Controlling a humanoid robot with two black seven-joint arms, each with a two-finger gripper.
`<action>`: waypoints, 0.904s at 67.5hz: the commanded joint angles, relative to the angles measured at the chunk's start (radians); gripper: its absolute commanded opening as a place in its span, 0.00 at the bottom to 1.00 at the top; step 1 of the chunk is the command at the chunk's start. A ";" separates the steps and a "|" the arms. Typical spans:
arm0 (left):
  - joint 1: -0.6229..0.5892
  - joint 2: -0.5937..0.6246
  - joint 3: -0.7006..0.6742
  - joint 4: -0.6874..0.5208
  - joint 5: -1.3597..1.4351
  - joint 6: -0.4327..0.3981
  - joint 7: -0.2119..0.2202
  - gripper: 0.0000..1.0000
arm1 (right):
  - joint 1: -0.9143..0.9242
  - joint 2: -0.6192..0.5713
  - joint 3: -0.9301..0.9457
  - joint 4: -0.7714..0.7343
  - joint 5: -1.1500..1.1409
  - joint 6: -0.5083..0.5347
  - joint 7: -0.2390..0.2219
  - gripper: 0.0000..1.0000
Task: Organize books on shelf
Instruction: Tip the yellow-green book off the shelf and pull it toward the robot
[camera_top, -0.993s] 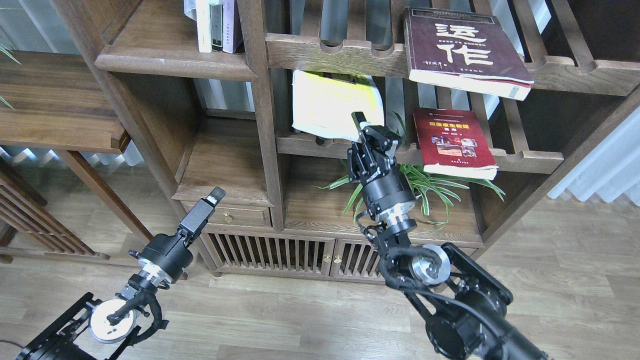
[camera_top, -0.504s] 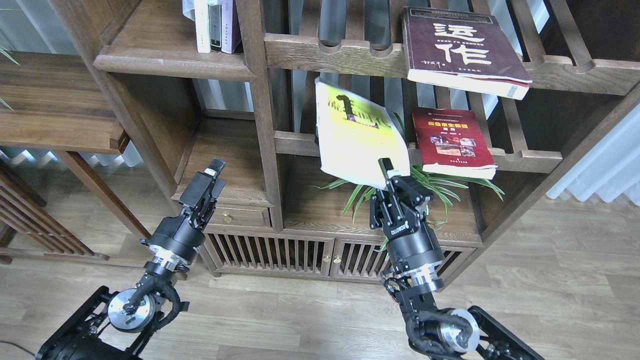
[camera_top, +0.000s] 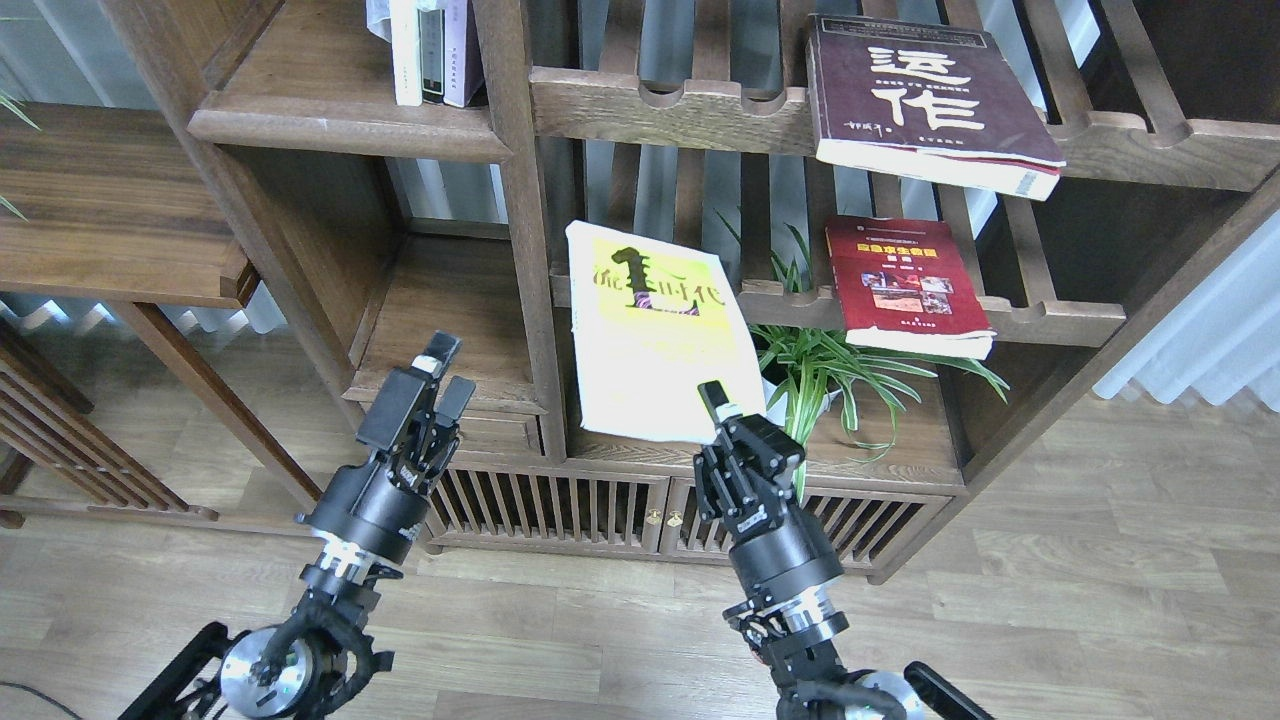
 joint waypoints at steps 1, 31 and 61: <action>0.013 0.046 0.002 -0.001 -0.038 0.000 0.000 0.96 | 0.003 0.001 0.001 -0.062 -0.030 0.000 0.000 0.05; 0.056 0.207 0.052 0.044 -0.097 0.000 0.072 0.94 | -0.018 0.001 -0.041 -0.106 -0.050 0.000 -0.045 0.05; 0.058 0.310 0.043 0.070 -0.162 0.000 0.235 0.83 | -0.018 0.001 -0.148 -0.103 -0.058 0.000 -0.050 0.05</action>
